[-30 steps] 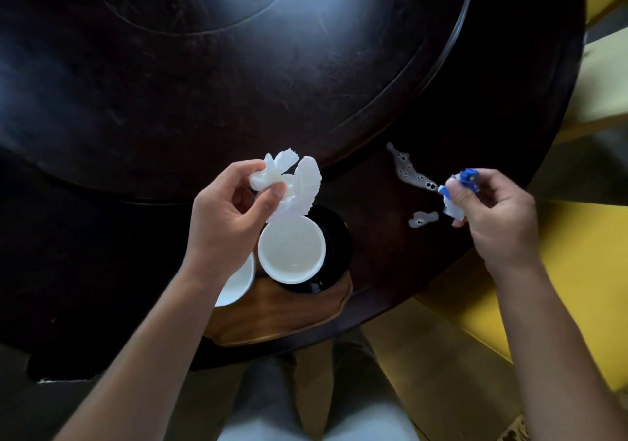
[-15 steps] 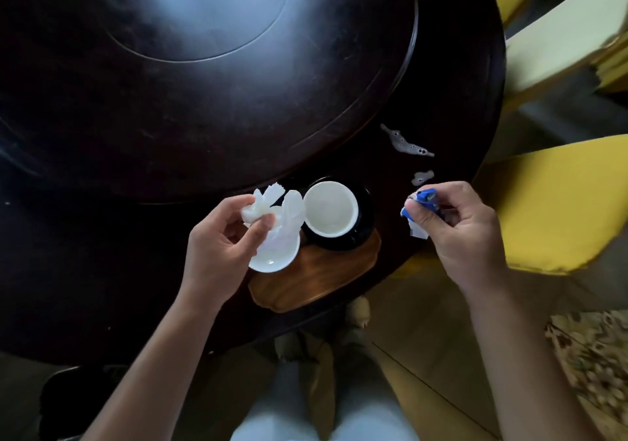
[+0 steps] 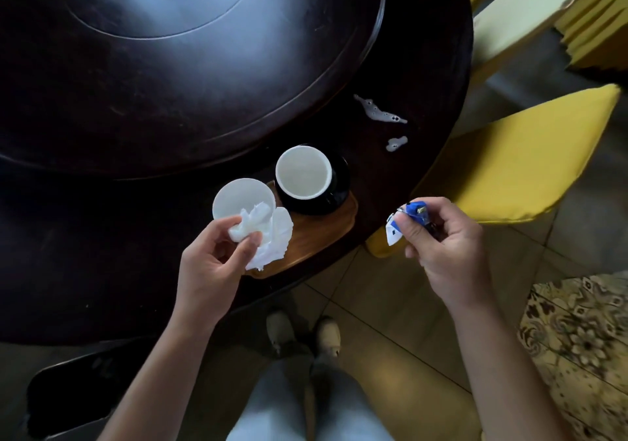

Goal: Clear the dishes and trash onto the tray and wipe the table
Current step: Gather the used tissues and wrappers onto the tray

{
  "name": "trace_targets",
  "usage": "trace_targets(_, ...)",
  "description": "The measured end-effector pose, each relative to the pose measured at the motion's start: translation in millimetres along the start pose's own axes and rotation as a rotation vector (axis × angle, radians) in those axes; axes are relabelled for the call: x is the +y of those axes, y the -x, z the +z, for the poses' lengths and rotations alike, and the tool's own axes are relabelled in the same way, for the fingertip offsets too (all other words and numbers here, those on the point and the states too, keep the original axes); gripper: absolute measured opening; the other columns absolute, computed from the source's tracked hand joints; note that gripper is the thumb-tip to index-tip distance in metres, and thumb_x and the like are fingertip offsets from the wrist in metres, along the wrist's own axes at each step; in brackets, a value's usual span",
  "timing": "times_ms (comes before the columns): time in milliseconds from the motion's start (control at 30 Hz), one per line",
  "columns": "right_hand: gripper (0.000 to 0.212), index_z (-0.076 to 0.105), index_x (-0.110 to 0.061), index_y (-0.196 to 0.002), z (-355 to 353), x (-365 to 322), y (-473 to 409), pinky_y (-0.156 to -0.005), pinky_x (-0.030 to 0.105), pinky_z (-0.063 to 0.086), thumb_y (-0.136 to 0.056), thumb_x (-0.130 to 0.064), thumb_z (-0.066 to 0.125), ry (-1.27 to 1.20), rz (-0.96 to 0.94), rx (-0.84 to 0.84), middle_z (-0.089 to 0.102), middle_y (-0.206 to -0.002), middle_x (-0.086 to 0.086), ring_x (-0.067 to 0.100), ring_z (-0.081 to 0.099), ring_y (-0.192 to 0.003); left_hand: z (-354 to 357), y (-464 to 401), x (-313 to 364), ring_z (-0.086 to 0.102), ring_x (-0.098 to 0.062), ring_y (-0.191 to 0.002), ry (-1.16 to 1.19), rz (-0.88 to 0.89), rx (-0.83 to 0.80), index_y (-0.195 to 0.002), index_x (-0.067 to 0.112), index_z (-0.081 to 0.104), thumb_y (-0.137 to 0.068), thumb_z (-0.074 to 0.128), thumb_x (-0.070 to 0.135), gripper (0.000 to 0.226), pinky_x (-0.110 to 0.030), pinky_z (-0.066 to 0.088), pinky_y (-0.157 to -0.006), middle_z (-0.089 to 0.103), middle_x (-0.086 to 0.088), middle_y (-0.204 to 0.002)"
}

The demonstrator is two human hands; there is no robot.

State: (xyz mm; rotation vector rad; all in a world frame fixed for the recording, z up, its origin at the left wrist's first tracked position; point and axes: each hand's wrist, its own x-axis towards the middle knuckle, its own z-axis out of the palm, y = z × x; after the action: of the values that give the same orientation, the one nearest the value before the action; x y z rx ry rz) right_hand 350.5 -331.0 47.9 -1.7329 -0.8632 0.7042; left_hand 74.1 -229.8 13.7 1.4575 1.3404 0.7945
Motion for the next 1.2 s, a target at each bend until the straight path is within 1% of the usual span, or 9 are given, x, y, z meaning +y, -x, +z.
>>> trace_targets(167,0.013,0.066,-0.022,-0.099,-23,23,21,-0.053,0.026,0.05,-0.091,-0.028,0.073,0.005,0.052,0.012,0.072,-0.083,0.003,0.022,0.068,-0.062,16,27,-5,0.07,-0.018,-0.08,0.029,-0.047,0.006,-0.105,0.043,0.065,-0.08,0.076,0.037,0.028,-0.025,0.061,-0.066,0.072,0.002,-0.088)
trace_targets(300,0.015,0.066,-0.02,-0.099,-21,47,32,-0.053,0.023,0.049,-0.089,-0.027,0.075,-0.056,0.09,-0.024,0.071,-0.083,0.008,0.02,0.068,-0.062,16,41,-17,0.072,-0.007,-0.084,-0.025,-0.049,0.029,-0.101,0.056,0.068,-0.081,0.077,0.039,0.027,-0.039,0.06,-0.079,0.075,0.015,-0.095)
trace_targets(400,0.017,0.068,-0.022,-0.098,-9,63,38,-0.053,0.019,0.05,-0.085,-0.031,0.075,-0.073,0.116,-0.071,0.072,-0.083,0.004,0.017,0.069,-0.064,11,54,-29,0.07,-0.006,-0.08,-0.037,-0.069,0.053,-0.097,0.065,0.067,-0.081,0.077,0.039,0.031,-0.034,0.058,-0.077,0.075,0.018,-0.094)
trace_targets(633,0.013,0.07,-0.029,-0.096,29,90,51,-0.07,0.02,0.054,-0.087,-0.03,0.079,0.016,0.086,-0.158,0.07,-0.087,-0.008,0.012,0.068,-0.082,1,71,-55,0.066,-0.012,-0.073,-0.037,-0.178,0.05,-0.104,0.044,0.066,-0.083,0.075,0.034,0.025,-0.016,0.055,-0.062,0.073,0.006,-0.088)
trace_targets(733,0.014,0.072,-0.024,-0.096,46,96,62,-0.069,0.016,0.051,-0.086,-0.029,0.08,0.044,0.12,-0.171,0.07,-0.084,-0.011,0.009,0.067,-0.08,-8,77,-73,0.066,-0.007,-0.073,-0.015,-0.222,0.042,-0.1,0.049,0.07,-0.08,0.075,0.04,0.023,-0.024,0.057,-0.066,0.075,0.008,-0.089)
trace_targets(867,0.012,0.074,-0.023,-0.095,71,108,70,-0.069,0.024,0.054,-0.086,-0.025,0.081,0.044,0.199,-0.142,0.072,-0.08,-0.01,0.01,0.068,-0.075,-23,75,-94,0.067,-0.004,-0.077,-0.025,-0.244,0.02,-0.098,0.061,0.069,-0.085,0.081,0.041,0.027,-0.038,0.058,-0.075,0.075,0.012,-0.091)
trace_targets(967,0.014,0.074,-0.023,-0.097,94,116,70,-0.07,0.031,0.055,-0.086,-0.028,0.08,0.083,0.239,-0.083,0.072,-0.081,-0.009,0.009,0.067,-0.074,-35,71,-107,0.07,-0.007,-0.085,-0.023,-0.253,0.01,-0.109,0.051,0.07,-0.085,0.08,0.052,0.026,-0.042,0.059,-0.078,0.075,0.012,-0.094)
trace_targets(1067,0.015,0.074,-0.025,-0.097,116,116,65,-0.064,0.034,0.053,-0.085,-0.034,0.078,0.101,0.264,-0.042,0.069,-0.073,-0.011,0.009,0.062,-0.066,-44,66,-114,0.074,-0.018,-0.092,-0.017,-0.263,-0.024,-0.12,0.026,0.071,-0.083,0.075,0.052,0.046,-0.049,0.062,-0.081,0.077,0.002,-0.099)
trace_targets(1200,0.016,0.073,-0.025,-0.096,146,110,39,-0.065,0.039,0.058,-0.085,-0.036,0.074,0.198,0.225,-0.011,0.07,-0.074,-0.009,0.013,0.065,-0.065,-51,57,-115,0.072,-0.012,-0.085,-0.027,-0.261,-0.071,-0.112,0.032,0.071,-0.087,0.073,0.039,0.026,-0.045,0.063,-0.077,0.076,0.006,-0.096)
